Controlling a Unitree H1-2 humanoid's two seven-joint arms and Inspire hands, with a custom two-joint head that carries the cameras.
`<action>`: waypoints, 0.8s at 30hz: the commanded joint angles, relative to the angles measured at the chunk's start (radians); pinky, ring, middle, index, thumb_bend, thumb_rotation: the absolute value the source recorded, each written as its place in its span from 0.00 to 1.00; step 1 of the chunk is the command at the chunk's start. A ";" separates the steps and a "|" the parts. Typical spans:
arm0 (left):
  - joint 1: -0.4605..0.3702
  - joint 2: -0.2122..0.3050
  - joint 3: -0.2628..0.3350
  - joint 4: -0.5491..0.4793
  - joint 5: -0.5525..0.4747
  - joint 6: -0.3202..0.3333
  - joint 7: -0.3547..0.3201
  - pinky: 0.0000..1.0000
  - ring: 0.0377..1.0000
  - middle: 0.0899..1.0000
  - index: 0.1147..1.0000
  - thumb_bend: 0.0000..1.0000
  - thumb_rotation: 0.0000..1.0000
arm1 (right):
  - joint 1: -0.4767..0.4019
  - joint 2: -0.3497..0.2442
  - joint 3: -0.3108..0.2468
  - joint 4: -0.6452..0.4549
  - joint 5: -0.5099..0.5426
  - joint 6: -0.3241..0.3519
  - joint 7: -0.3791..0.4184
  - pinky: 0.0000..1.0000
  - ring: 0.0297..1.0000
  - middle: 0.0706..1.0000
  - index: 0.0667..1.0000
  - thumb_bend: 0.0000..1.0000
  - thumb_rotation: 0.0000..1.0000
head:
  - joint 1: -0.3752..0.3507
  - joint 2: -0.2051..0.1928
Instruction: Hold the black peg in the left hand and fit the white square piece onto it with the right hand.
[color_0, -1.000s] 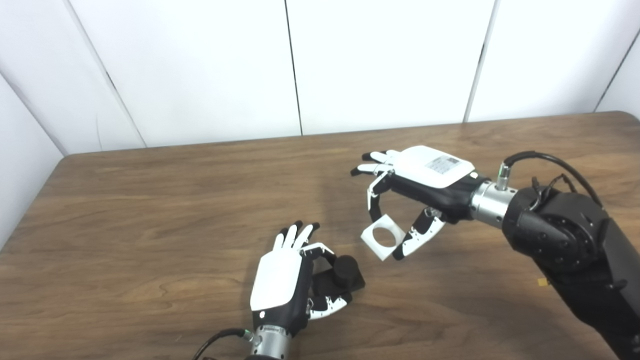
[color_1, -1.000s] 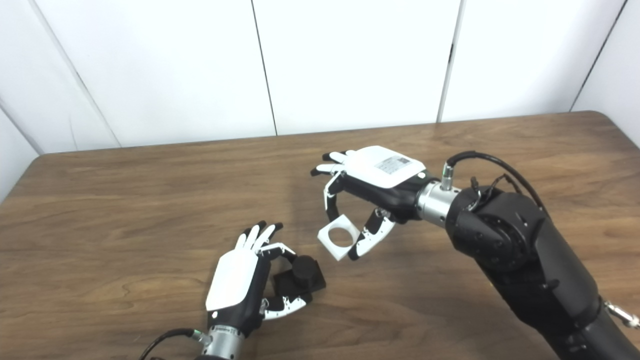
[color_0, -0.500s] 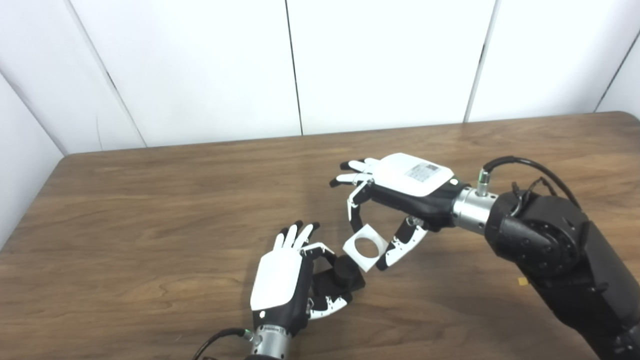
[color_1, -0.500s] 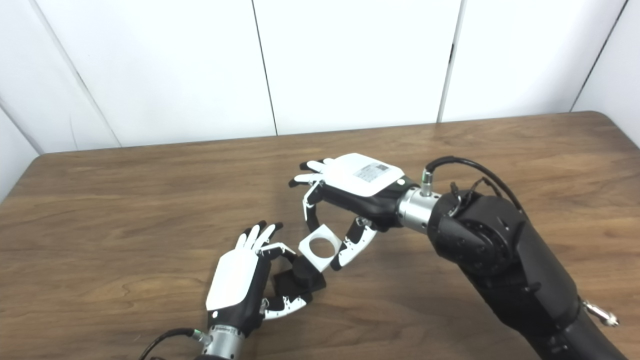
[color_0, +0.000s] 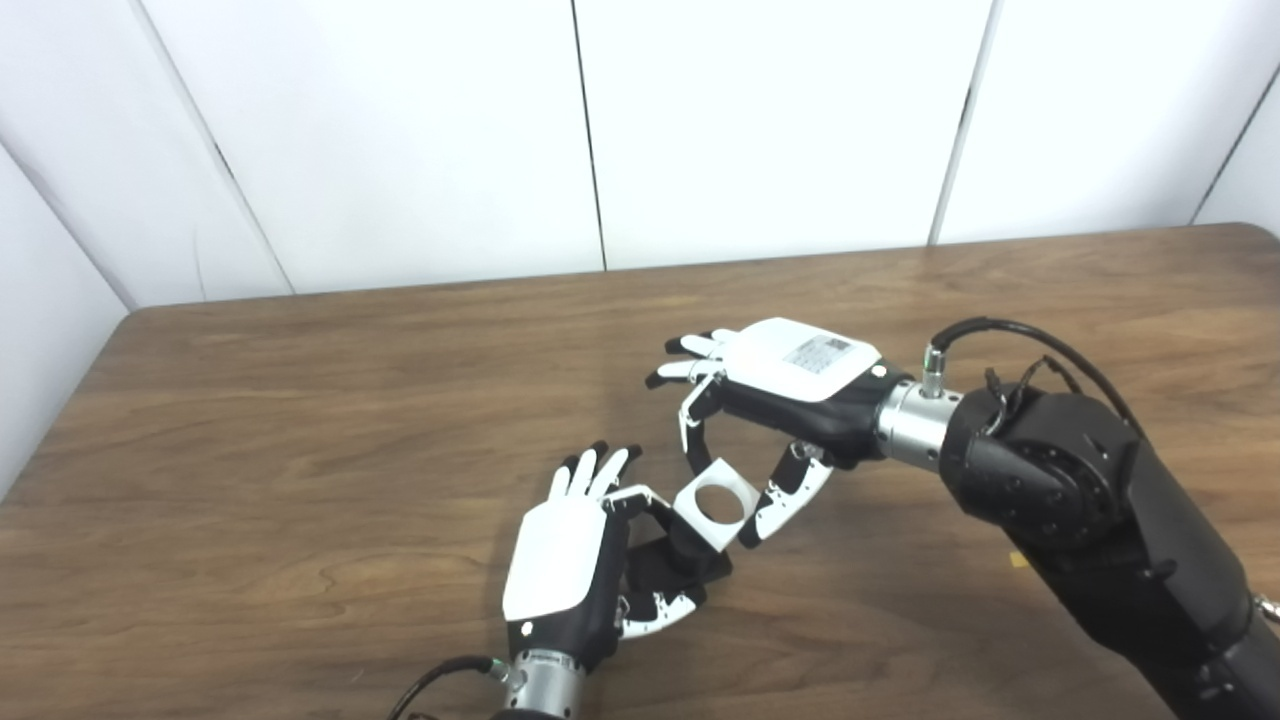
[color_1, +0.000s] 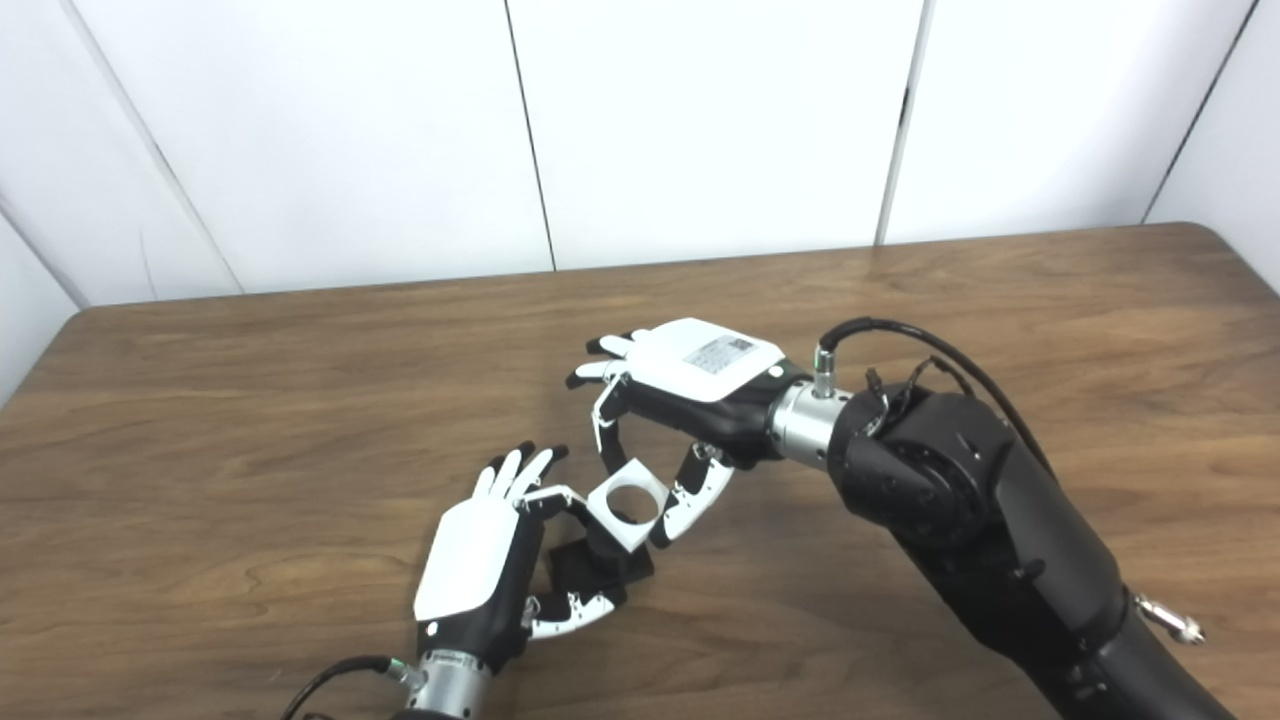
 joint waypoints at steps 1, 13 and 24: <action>0.009 -0.008 -0.014 0.022 0.012 0.002 -0.022 1.00 0.99 0.93 0.43 0.51 0.08 | -0.031 0.009 -0.007 0.000 0.002 -0.027 -0.021 1.00 1.00 0.92 0.45 0.52 0.16 | 0.001 0.001; 0.008 -0.017 -0.015 0.024 0.011 0.005 -0.016 1.00 0.99 0.93 0.43 0.51 0.09 | -0.015 0.016 0.000 0.012 0.000 -0.031 -0.024 1.00 1.00 0.92 0.46 0.52 0.16 | 0.006 0.004; 0.005 -0.025 -0.019 0.028 0.020 0.009 -0.013 1.00 0.99 0.93 0.43 0.51 0.09 | 0.003 0.020 -0.003 0.020 0.011 -0.045 -0.024 1.00 1.00 0.93 0.45 0.52 0.16 | 0.016 0.007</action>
